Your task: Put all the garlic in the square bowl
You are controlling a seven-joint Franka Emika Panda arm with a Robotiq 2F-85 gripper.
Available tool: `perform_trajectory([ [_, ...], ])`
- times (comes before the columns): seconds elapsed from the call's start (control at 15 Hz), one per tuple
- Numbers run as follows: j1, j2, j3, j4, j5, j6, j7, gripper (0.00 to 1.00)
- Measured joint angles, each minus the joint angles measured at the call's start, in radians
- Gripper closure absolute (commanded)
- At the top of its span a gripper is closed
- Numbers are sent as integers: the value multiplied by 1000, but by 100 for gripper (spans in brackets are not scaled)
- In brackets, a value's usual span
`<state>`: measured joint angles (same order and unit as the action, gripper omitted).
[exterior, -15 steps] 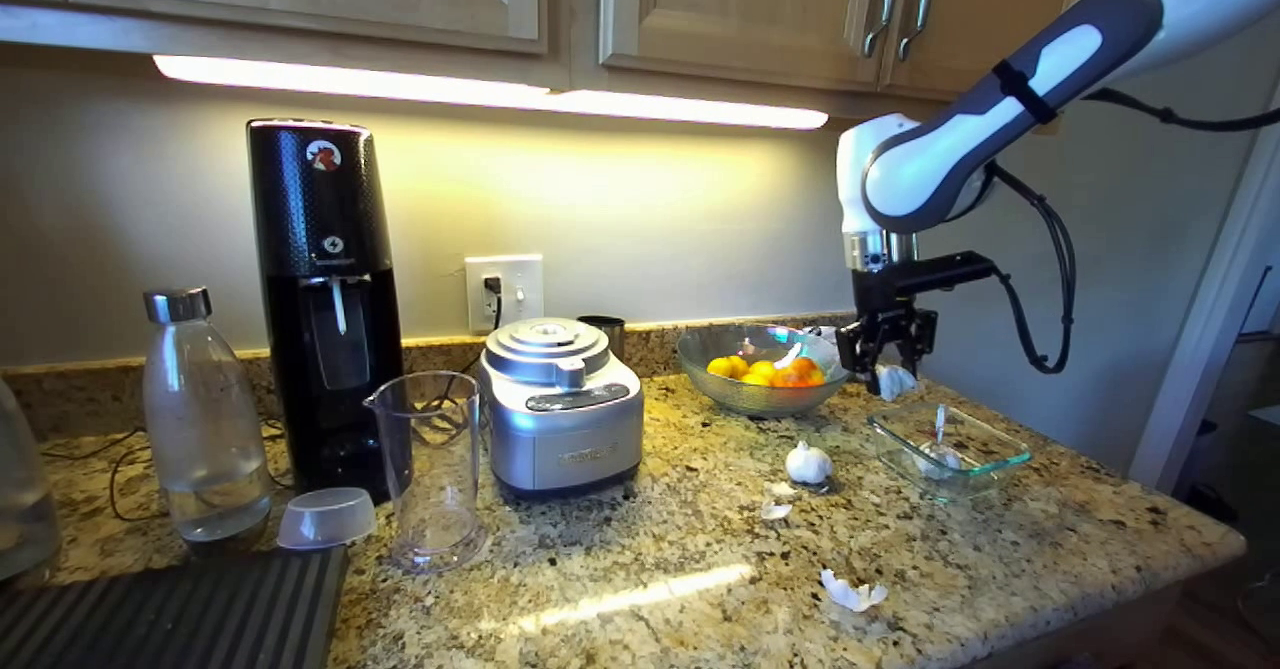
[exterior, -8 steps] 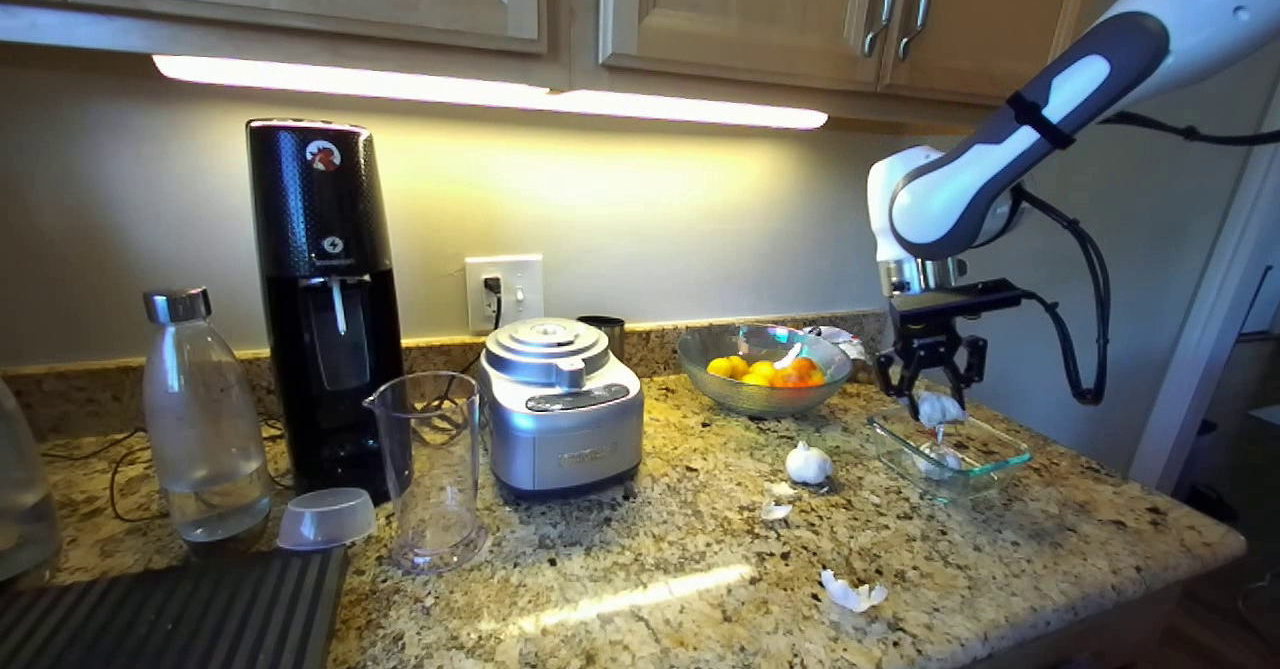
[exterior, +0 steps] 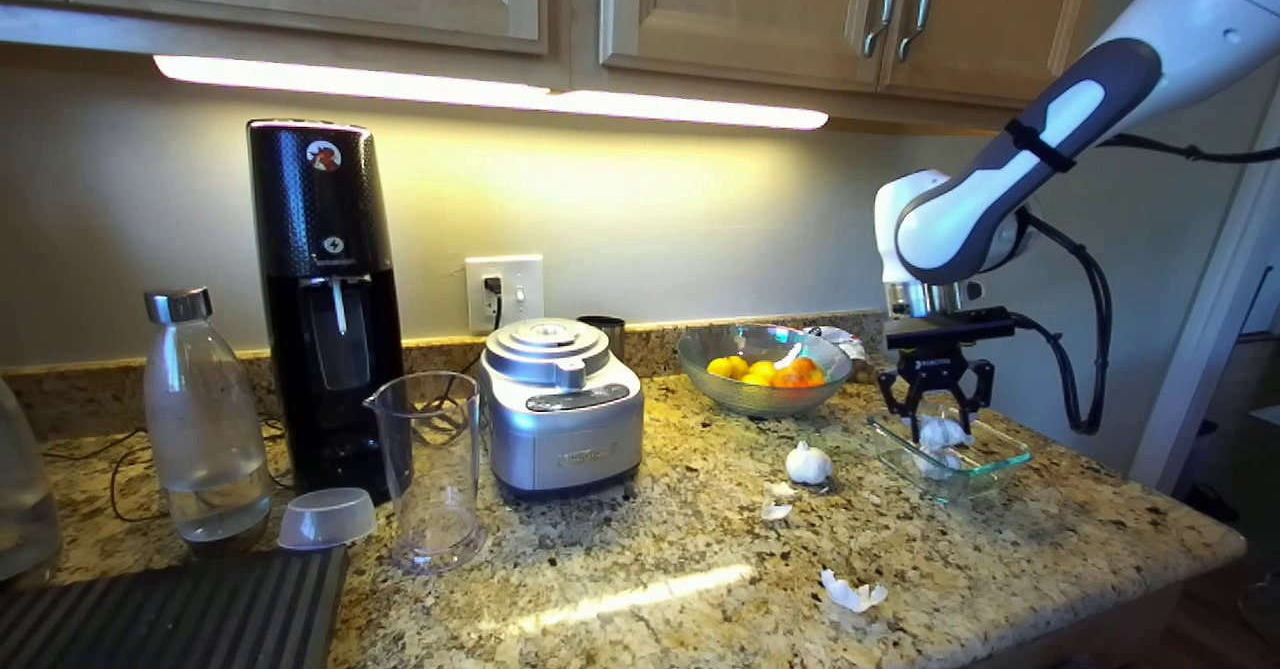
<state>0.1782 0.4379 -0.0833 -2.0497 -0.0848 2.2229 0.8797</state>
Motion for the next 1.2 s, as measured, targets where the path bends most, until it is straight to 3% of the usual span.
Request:
perform_trajectory([
  [0.2, 0, -4, 0, -1, 8, 38, 12, 0],
  [0.87, 2, -93, 49, -22, 20, 167, 15, 0],
  [1.2, 0, -84, 127, -1, 104, 219, -138, 0],
])
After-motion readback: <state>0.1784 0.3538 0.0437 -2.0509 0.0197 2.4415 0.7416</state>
